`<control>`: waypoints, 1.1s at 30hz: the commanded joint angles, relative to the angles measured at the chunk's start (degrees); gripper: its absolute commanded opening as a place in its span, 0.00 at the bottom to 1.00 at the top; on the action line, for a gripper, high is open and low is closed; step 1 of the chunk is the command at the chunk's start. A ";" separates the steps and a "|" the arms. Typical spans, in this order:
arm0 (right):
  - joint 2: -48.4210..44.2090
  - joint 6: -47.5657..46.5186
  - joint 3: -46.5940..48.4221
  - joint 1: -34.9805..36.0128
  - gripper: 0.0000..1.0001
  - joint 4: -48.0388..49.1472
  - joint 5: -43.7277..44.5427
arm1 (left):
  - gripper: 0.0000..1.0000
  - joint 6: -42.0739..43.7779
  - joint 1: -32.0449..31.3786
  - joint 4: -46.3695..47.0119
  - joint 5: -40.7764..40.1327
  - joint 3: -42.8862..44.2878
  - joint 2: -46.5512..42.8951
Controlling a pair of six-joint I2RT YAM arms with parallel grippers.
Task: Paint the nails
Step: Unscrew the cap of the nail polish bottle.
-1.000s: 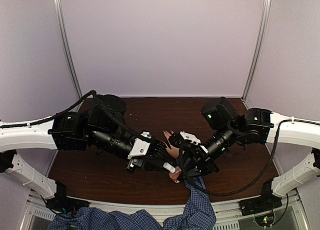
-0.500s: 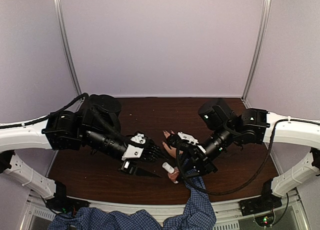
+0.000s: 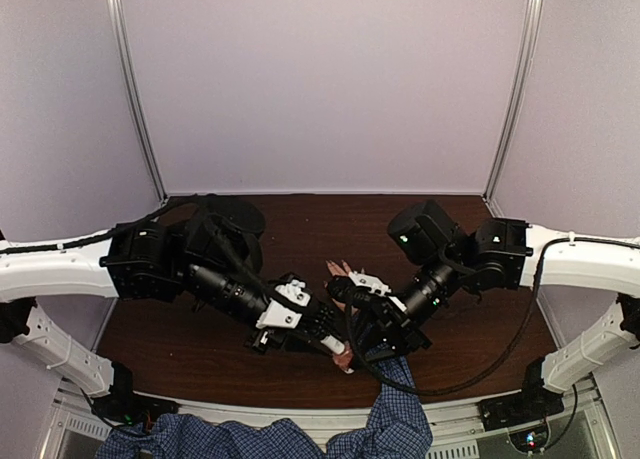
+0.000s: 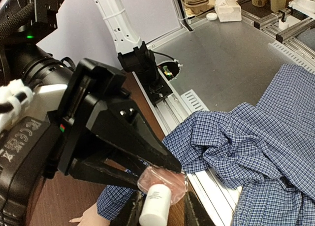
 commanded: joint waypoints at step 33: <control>-0.71 -0.23 1.15 0.04 0.43 1.66 3.37 | 0.00 -2.96 -0.54 4.64 -7.29 -0.97 -3.60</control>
